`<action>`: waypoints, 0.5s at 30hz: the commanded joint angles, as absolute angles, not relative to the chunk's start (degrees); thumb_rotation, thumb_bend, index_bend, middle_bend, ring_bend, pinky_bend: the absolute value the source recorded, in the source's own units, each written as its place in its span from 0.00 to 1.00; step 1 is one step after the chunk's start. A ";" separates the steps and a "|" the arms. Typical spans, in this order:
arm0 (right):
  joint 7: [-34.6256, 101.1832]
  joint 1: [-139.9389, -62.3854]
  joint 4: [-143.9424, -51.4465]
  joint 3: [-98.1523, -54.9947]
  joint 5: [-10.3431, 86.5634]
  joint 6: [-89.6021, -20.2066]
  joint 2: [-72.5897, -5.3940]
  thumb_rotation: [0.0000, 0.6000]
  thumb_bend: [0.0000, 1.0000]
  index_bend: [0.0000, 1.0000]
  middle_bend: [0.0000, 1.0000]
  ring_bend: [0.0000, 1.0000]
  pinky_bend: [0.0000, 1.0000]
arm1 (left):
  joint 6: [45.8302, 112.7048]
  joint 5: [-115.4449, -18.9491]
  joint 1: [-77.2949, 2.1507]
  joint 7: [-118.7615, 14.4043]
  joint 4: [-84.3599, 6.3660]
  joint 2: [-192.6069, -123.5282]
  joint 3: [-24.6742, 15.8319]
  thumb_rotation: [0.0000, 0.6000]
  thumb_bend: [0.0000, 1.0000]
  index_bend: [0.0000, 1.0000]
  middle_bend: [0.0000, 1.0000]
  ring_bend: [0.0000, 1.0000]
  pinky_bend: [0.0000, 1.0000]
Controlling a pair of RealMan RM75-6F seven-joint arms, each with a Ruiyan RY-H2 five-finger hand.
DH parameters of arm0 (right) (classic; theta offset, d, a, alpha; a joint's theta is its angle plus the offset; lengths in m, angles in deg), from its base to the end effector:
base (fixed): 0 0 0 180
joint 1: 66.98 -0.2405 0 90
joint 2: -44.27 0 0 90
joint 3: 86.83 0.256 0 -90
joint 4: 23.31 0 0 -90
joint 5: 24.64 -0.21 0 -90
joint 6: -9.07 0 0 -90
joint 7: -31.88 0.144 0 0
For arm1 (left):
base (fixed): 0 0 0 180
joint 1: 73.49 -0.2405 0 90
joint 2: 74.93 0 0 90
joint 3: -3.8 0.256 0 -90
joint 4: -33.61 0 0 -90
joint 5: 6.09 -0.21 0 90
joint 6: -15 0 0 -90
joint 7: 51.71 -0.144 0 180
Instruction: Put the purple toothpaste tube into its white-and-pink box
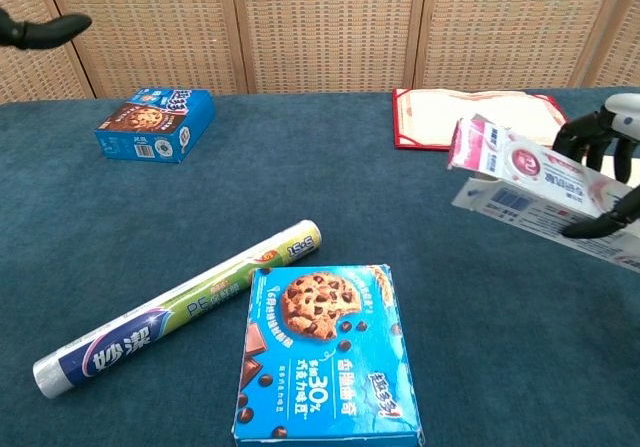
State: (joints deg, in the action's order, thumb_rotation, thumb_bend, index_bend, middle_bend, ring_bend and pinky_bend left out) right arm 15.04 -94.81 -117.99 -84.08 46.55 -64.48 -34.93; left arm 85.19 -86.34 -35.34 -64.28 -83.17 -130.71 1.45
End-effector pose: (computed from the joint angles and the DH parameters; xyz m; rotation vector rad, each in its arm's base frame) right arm -0.2174 -0.2762 0.0503 1.6293 -0.9401 0.9432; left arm -0.1197 0.2762 0.1355 -1.8915 -0.7412 -1.1403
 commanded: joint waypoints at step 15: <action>11.72 -90.16 -108.31 -88.01 44.90 -60.45 -39.18 1.00 0.08 0.59 0.34 0.27 0.19 | 97.09 -95.53 -50.27 -64.53 -69.57 -143.60 8.91 1.00 0.51 0.25 0.00 0.00 0.00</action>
State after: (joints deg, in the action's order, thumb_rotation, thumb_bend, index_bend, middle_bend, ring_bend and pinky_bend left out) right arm 11.68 -90.35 -108.70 -87.82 45.48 -61.26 -38.86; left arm 96.23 -95.35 -49.48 -63.83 -70.48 -142.71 8.77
